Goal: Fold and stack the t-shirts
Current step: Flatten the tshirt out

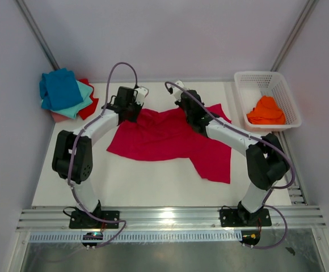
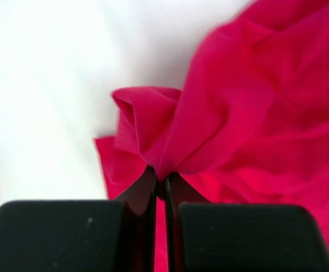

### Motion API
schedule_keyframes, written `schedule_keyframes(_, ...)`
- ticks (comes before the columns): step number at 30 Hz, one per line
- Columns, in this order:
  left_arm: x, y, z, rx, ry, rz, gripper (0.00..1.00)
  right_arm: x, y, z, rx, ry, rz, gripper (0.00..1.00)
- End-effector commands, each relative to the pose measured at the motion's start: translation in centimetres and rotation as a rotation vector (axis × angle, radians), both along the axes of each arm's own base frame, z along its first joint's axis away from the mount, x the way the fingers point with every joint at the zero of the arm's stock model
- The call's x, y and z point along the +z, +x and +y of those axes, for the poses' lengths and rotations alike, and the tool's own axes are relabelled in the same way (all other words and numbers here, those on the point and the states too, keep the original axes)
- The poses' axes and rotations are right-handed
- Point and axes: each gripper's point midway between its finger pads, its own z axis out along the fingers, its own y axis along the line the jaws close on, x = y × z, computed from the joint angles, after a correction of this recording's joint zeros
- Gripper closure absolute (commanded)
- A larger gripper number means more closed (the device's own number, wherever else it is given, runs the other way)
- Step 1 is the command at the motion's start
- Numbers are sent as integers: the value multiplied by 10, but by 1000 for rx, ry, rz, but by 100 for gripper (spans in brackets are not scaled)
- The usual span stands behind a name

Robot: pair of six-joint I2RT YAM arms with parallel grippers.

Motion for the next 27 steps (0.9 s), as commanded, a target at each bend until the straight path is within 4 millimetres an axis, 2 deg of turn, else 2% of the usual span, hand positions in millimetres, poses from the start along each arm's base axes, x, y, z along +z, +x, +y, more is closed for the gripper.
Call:
schedule_keyframes(1, 41, 43, 17, 46, 131, -165, 100, 52, 2, -17, -67, 86, -126, 97)
schedule_keyframes(2, 34, 51, 23, 69, 171, -157, 100, 54, 1, -20, -69, 86, -130, 97)
schedule_keyframes(3, 50, 64, 22, 72, 187, -198, 100, 52, 0, -25, -79, 81, -129, 97)
schedule_keyframes(4, 52, 71, 25, 87, 210, -207, 100, 53, 0, -29, -90, 78, -134, 97)
schedule_keyframes(5, 43, 80, 30, 113, 249, -207, 100, 55, -1, -32, -94, 79, -139, 97)
schedule_keyframes(7, 54, 100, 31, 126, 276, -269, 100, 52, -2, -40, -111, 69, -137, 97)
schedule_keyframes(10, 51, 123, 38, 148, 358, -313, 100, 51, -4, -50, -130, 69, -137, 97)
schedule_keyframes(13, 40, 144, 43, 156, 451, -326, 100, 47, -5, -57, -142, 68, -130, 97)
schedule_keyframes(14, 46, 153, 42, 152, 462, -348, 100, 47, -6, -59, -149, 65, -130, 97)
schedule_keyframes(15, 29, 157, 42, 147, 491, -329, 100, 45, -6, -60, -150, 61, -126, 97)
schedule_keyframes(17, 30, 170, 39, 129, 511, -361, 100, 45, -5, -62, -160, 57, -126, 97)
schedule_keyframes(18, 16, 173, 38, 119, 517, -349, 100, 45, -5, -62, -163, 56, -126, 97)
schedule_keyframes(20, 13, 181, 31, 94, 509, -361, 100, 45, -4, -63, -169, 52, -124, 97)
schedule_keyframes(21, 7, 183, 29, 84, 506, -350, 100, 45, -3, -63, -174, 55, -122, 97)
schedule_keyframes(22, -9, 185, 24, 56, 499, -327, 100, 44, -3, -62, -172, 57, -116, 97)
schedule_keyframes(23, -8, 188, 21, 57, 484, -327, 100, 42, -3, -62, -172, 55, -105, 97)
schedule_keyframes(25, -25, 187, 19, 45, 479, -286, 100, 40, -1, -60, -172, 57, -98, 97)
schedule_keyframes(27, -30, 186, 15, 45, 459, -275, 100, 40, 1, -60, -176, 57, -98, 97)
